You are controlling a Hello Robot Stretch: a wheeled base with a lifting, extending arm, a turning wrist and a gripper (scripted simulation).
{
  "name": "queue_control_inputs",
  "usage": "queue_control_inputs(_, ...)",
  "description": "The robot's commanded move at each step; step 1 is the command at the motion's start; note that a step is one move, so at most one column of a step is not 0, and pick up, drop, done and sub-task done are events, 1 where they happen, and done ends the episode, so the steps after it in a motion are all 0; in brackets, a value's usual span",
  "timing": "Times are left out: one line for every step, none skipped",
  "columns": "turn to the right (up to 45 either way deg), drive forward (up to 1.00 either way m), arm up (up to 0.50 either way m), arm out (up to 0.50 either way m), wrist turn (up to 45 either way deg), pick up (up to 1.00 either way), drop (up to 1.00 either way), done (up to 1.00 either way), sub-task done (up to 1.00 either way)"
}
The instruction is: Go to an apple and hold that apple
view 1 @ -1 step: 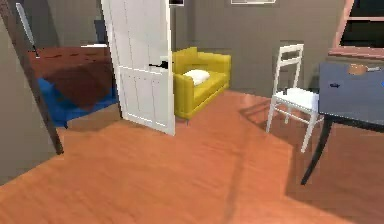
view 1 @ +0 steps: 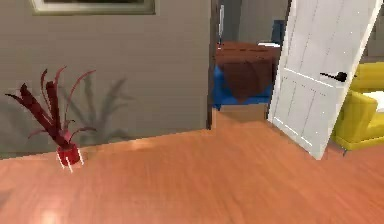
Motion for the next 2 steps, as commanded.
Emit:
queue_control_inputs(-45.0, 0.0, 0.0, 0.0, 0.0, 0.0, 0.0, 0.0, 0.0)
queue_control_inputs(-36.0, 0.0, 0.0, 0.0, 0.0, 0.0, 0.0, 0.0, 0.0)
